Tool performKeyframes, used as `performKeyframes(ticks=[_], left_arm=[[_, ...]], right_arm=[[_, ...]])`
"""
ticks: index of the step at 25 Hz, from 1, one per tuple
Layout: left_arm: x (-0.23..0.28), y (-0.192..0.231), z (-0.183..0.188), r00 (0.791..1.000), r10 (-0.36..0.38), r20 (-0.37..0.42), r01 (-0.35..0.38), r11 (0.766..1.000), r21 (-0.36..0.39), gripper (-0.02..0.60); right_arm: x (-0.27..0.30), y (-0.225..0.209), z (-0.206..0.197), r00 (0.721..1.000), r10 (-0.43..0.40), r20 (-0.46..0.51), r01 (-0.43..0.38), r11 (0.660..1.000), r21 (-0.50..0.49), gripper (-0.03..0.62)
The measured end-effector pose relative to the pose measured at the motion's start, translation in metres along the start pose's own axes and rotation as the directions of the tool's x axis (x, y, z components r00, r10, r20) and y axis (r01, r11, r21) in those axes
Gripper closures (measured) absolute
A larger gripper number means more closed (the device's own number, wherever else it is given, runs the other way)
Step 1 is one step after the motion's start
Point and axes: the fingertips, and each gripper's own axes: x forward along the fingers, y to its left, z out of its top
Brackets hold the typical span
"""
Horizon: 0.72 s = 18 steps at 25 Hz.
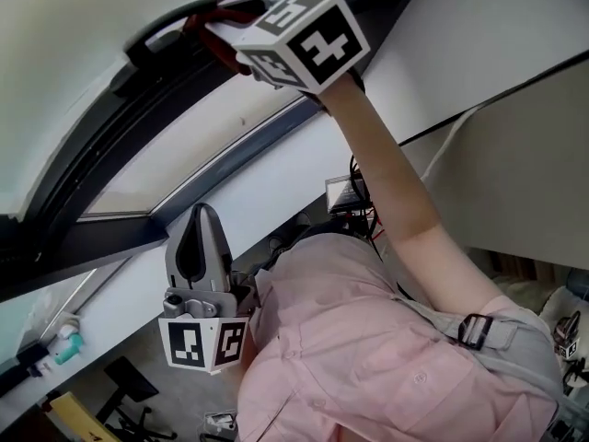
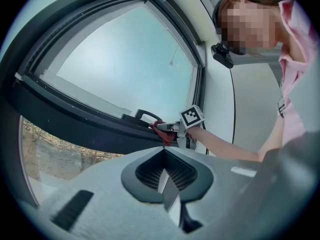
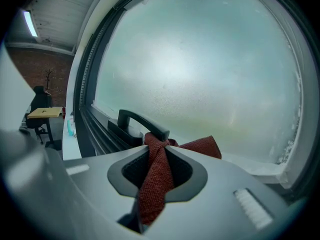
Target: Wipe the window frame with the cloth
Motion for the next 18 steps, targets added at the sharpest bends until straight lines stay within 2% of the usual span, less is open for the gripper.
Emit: performKeyframes(ticks=[7,18], left_arm=[[-0.001,-0.007,-0.004,1.000,0.012,0.006,-0.012,1.000,0.003,0.586],[0.022,-0.035,-0.021,1.000,0.002,0.000,-0.002,1.000,0.012,0.586]], right_arm=[[-0.004,-0.006,-0.001,1.000,0.015,-0.003,-0.015,1.000,-0.022,0.526],[-0.021,-0.045,-0.019,0.999,-0.032,-0.012,0.031,0.999,-0.019,0.525]])
